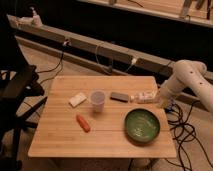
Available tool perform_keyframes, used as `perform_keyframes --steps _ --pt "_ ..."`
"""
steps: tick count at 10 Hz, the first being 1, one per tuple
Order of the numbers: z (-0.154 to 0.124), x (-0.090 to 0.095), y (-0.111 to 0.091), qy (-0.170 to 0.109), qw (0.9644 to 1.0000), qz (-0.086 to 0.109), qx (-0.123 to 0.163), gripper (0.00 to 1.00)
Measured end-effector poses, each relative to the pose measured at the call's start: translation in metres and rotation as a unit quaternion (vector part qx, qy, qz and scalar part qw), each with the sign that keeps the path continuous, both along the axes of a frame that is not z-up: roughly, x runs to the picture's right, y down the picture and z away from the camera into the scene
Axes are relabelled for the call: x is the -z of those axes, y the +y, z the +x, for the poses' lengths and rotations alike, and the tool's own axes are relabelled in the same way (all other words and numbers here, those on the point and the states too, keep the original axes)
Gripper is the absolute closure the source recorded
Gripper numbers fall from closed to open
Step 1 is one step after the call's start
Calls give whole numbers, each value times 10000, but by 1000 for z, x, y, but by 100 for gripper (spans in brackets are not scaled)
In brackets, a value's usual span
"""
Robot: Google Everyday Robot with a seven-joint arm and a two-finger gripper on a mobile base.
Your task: Place the bottle in the ceramic bowl
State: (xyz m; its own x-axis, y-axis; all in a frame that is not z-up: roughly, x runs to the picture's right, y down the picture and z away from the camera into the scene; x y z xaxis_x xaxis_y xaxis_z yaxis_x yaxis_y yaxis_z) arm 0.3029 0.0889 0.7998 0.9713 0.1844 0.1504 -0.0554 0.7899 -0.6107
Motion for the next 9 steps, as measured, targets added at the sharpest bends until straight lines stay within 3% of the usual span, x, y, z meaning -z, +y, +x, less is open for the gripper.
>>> perform_keyframes --steps 2,4,7,9 --pt "6 4 14 40 10000 -10 -11 41" --pt "4 9 8 115 9997 210 81 22" --pt "0 -7 -20 201 9979 588 158 20" --pt "-4 -27 -52 256 9955 884 208 20"
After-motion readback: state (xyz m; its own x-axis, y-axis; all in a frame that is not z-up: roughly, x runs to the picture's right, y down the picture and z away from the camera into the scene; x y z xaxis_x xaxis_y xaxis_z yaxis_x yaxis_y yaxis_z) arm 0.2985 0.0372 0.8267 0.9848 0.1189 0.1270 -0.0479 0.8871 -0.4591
